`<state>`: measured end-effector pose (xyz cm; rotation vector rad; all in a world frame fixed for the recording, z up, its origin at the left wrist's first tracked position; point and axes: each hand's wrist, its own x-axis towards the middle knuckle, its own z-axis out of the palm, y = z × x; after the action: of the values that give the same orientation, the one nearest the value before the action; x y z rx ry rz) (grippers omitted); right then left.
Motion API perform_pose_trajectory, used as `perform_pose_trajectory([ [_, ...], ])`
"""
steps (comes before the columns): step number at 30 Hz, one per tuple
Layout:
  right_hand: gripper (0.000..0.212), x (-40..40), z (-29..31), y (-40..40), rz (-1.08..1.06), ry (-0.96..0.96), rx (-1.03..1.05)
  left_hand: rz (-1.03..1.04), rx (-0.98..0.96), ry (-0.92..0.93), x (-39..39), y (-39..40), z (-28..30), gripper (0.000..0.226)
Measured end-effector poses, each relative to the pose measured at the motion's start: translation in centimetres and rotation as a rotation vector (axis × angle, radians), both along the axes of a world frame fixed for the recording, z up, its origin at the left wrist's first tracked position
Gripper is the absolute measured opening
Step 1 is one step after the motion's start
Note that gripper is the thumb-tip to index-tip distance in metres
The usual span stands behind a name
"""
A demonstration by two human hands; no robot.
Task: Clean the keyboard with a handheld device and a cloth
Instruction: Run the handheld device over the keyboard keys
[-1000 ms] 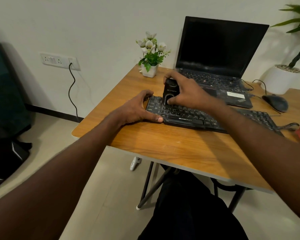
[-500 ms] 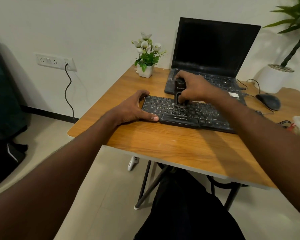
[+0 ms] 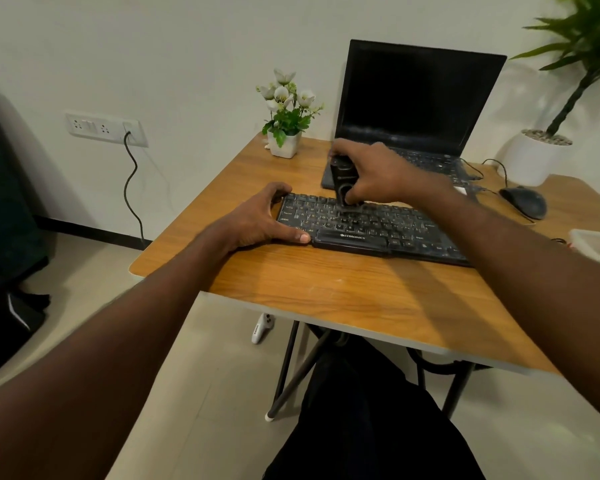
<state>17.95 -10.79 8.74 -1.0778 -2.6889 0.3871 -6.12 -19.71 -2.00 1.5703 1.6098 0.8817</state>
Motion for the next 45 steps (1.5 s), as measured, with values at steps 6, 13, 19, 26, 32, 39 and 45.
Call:
perform_pose_trajectory([
  [6, 0.081, 2.1, -1.1, 0.0, 0.005, -0.028, -0.058, -0.008, -0.004, -0.007, 0.1, -0.2, 0.1, 0.123],
  [13, 0.075, 2.3, -1.0, 0.2, -0.057, 0.107, -0.078, -0.001, -0.023, 0.009, 0.1, -0.2, 0.3, 0.133],
  [19, 0.073, 4.3, -0.6, 1.4, -0.276, 0.073, -0.021, 0.004, -0.023, 0.016, 0.4, -0.4, 0.5, 0.127],
  [26, 0.067, 4.3, -1.8, 0.1, -0.164, 0.277, -0.154, -0.019, -0.066, 0.104, 1.1, -1.1, 1.4, 0.133],
  [32, 0.067, 3.6, -2.3, -0.6, -0.116, 0.364, -0.123, 0.305, 0.367, 0.470, 9.0, -0.3, 1.4, 0.061],
  [39, 0.069, 5.8, -2.2, -0.3, -0.082, 0.185, -0.109, 0.425, 0.367, 0.701, 14.0, 0.7, -0.5, 0.037],
  [45, 0.070, 7.5, -1.5, 1.1, -0.102, 0.091, 0.012, 0.420, 0.426, 0.761, 14.0, 1.0, -0.7, 0.032],
])
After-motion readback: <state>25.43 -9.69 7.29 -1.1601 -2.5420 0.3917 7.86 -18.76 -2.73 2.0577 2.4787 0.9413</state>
